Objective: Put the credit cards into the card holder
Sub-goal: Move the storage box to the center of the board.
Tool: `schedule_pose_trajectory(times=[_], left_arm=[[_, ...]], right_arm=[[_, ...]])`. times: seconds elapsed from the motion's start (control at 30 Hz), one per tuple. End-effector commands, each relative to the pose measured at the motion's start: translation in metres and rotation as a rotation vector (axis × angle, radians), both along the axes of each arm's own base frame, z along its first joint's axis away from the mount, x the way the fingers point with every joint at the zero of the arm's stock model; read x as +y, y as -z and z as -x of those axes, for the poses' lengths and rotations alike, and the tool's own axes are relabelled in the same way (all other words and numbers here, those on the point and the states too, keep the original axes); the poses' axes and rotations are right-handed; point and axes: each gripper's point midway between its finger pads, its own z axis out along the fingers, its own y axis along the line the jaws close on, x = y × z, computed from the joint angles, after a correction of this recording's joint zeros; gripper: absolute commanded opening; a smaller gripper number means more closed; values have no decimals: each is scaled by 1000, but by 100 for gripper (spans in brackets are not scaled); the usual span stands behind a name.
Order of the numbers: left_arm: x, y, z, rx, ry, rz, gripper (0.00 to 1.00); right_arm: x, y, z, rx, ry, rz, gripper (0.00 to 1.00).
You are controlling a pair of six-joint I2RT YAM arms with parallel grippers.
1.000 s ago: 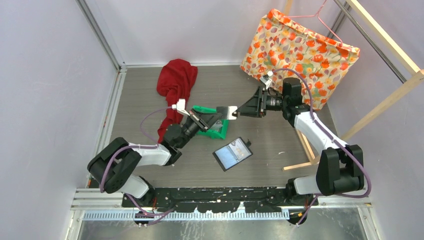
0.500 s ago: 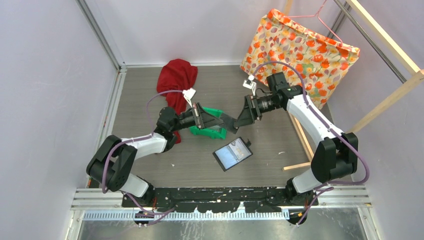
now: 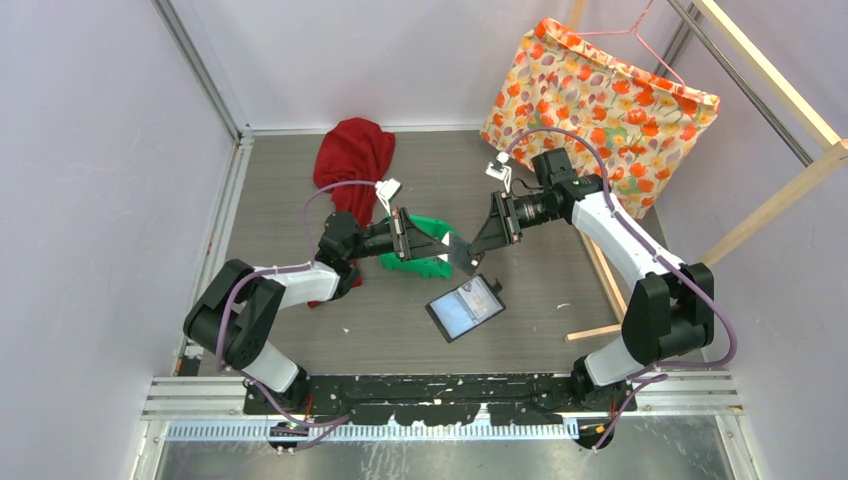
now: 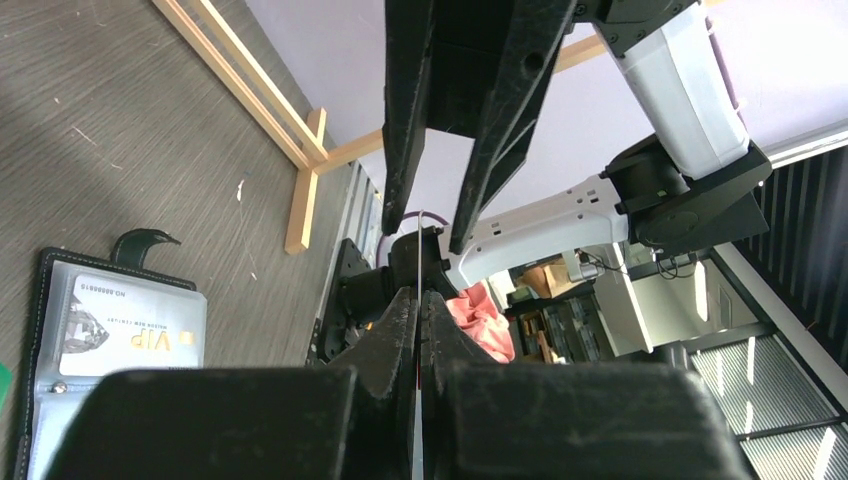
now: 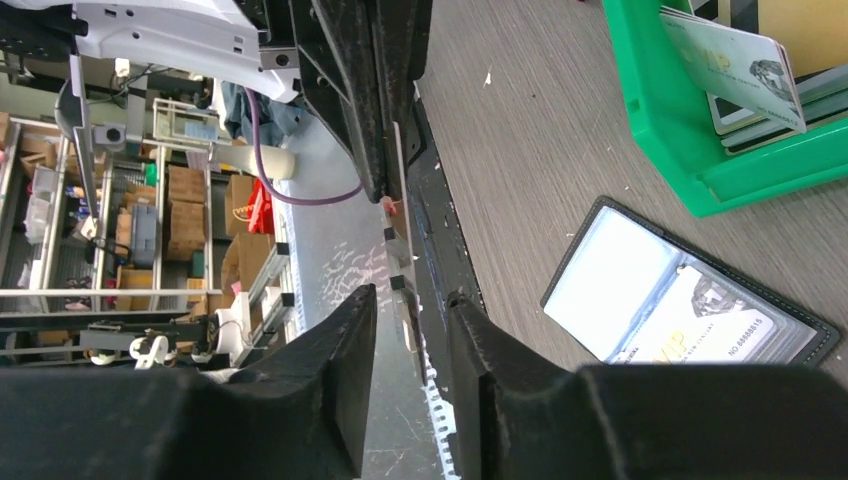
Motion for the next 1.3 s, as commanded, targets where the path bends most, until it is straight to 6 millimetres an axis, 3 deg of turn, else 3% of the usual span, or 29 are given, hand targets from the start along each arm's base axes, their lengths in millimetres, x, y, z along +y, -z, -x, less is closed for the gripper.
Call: schedule_pose_trajectory(times=[0.0, 0.13, 0.17, 0.23, 0.27, 0.3, 0.43, 0.53, 0.67, 0.8, 0.87, 1.13, 1.27], left_arm=[[0, -20, -2, -71, 10, 48, 0], [0, -19, -5, -68, 0, 50, 0], [0, -19, -6, -68, -2, 51, 0], [0, -18, -7, -66, -8, 51, 0], [1, -18, -8, -64, -12, 51, 0], [2, -17, -10, -62, -20, 49, 6], [14, -10, -21, -54, -101, 5, 44], [28, 3, -23, -129, -163, -142, 57], [60, 32, -12, -507, -176, -523, 70], [85, 47, 4, -901, -46, -705, 74], [92, 54, 5, -1010, 33, -777, 75], [87, 75, -28, -1134, 241, -912, 73], [77, 97, -43, -1106, 314, -945, 68]], right_arm=[[2, -7, 1, 9, 4, -44, 35], [3, -6, 1, 25, -1, -55, 28], [4, -7, 1, 29, -5, -59, 23], [4, -7, 1, 31, -5, -64, 2], [5, -7, 1, 29, -7, -65, 1], [4, -7, 1, 25, -7, -65, 1], [-3, -2, -1, -1, 12, -56, 1], [-18, 11, -7, -36, 54, -14, 1], [-34, 23, -15, -47, 106, 25, 1], [-39, 30, -20, -41, 120, 34, 1], [-39, 31, -22, -38, 116, 36, 1], [-39, 35, -22, -16, 115, 40, 1], [-39, 35, -22, -17, 115, 40, 1]])
